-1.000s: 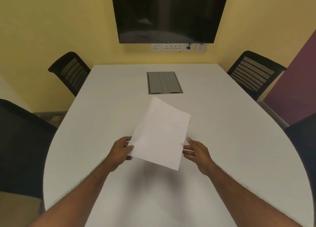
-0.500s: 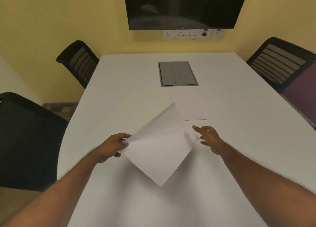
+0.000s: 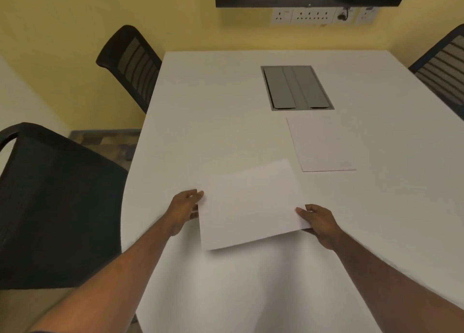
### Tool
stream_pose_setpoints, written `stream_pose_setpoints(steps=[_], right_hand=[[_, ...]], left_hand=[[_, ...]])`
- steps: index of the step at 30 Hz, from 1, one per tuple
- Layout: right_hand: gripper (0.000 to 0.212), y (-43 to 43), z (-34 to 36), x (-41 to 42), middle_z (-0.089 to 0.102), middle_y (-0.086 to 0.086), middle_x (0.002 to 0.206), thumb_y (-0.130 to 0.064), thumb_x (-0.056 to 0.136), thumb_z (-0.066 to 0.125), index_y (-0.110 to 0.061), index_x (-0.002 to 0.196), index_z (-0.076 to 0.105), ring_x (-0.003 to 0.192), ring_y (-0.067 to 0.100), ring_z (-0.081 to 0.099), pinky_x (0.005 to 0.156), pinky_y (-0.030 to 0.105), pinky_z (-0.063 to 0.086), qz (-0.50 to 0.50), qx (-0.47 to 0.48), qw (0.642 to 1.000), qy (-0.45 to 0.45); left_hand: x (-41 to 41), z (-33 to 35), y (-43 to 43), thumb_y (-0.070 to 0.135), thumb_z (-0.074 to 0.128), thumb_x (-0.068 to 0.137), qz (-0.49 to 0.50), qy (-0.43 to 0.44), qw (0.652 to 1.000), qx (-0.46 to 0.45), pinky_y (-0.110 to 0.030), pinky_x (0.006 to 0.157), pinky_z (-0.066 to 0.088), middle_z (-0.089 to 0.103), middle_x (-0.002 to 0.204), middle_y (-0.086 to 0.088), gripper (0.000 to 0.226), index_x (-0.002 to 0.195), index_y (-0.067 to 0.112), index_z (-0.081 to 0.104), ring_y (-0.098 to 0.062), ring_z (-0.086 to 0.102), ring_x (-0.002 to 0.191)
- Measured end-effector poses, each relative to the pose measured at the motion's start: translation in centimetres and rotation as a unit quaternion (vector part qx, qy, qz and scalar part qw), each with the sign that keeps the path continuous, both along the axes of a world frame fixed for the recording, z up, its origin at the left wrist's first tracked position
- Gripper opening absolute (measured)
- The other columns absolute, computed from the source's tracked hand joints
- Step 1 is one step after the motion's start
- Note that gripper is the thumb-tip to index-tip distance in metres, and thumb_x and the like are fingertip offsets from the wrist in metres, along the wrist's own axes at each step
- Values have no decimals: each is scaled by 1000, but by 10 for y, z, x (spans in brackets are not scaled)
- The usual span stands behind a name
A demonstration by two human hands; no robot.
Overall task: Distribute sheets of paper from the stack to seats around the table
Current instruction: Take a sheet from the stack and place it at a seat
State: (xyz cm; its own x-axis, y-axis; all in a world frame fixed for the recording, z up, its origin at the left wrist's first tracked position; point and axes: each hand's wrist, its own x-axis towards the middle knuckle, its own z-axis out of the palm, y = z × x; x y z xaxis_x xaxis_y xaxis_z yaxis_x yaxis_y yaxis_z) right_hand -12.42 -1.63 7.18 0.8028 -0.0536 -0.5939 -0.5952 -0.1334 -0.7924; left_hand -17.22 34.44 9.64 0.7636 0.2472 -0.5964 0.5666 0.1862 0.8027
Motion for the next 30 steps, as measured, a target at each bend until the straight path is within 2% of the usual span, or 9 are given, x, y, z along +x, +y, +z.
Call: stream_pose_setpoints(steps=[2, 5, 10, 14, 17, 22, 24, 27, 30], right_hand=[[5, 18, -9, -4, 67, 4, 81, -13, 87, 70, -13, 83, 67, 70, 15, 62, 61, 28, 52, -21, 8, 1000, 12], [10, 43, -23, -8, 65, 7, 79, -12, 86, 71, -13, 77, 65, 70, 18, 61, 65, 32, 53, -39, -1, 999, 17], [11, 75, -45, -4, 68, 16, 87, -12, 84, 73, -3, 87, 69, 80, 28, 64, 78, 48, 55, -13, -84, 996, -10], [11, 90, -53, 4, 70, 7, 84, -21, 81, 74, -11, 83, 69, 88, 29, 66, 80, 37, 51, 34, -198, 978, -50], [15, 95, -57, 12, 67, 4, 81, -25, 81, 73, -11, 84, 68, 87, 28, 64, 78, 33, 49, 51, -237, 969, -58], [22, 98, -62, 21, 68, 4, 87, -28, 81, 73, -11, 93, 67, 84, 25, 62, 71, 29, 43, 63, -277, 955, -88], [24, 100, -65, 24, 66, 0, 83, -30, 80, 74, -13, 95, 66, 82, 24, 63, 70, 29, 43, 66, -287, 951, -95], [30, 101, -68, 31, 60, -5, 77, -30, 78, 77, -16, 100, 63, 81, 21, 60, 70, 28, 42, 60, -285, 951, -103], [36, 101, -72, 40, 59, 3, 93, -27, 76, 78, -18, 107, 62, 82, 20, 57, 73, 26, 40, 73, -293, 946, -117]], left_hand=[[-8, -21, 4, 21, 65, 92, -20, 20, 999, 32, -41, 87, 54, 69, 116, -14, 32, 121, 7, 61, -30, 68, 97], [-12, -45, 11, 12, 66, 88, -12, 12, 985, 169, -34, 85, 49, 69, 109, -12, 26, 114, 6, 64, -30, 66, 100], [1, -72, 28, 10, 67, 85, -41, 17, 947, 317, -24, 82, 41, 71, 110, -13, 28, 112, 4, 68, -28, 65, 99], [15, -84, 44, 12, 70, 82, -42, 16, 940, 338, -25, 82, 42, 72, 106, -14, 34, 115, 5, 65, -30, 65, 99], [23, -89, 54, 13, 75, 79, -39, 8, 944, 327, -27, 79, 42, 66, 89, -6, 42, 118, 11, 60, -31, 65, 94], [35, -95, 70, 22, 76, 78, -145, -3, 909, 391, -34, 76, 48, 61, 74, 4, 58, 130, 19, 50, -23, 60, 80], [38, -97, 77, 23, 75, 79, -180, -12, 896, 407, -33, 74, 46, 61, 75, 5, 64, 135, 22, 46, -23, 60, 79], [46, -99, 81, 27, 72, 82, -199, -19, 878, 435, -37, 82, 48, 62, 82, 1, 61, 139, 23, 49, -24, 60, 90], [52, -101, 81, 34, 67, 87, -203, -9, 866, 456, -37, 88, 46, 56, 98, -3, 57, 141, 27, 50, -24, 58, 100]])
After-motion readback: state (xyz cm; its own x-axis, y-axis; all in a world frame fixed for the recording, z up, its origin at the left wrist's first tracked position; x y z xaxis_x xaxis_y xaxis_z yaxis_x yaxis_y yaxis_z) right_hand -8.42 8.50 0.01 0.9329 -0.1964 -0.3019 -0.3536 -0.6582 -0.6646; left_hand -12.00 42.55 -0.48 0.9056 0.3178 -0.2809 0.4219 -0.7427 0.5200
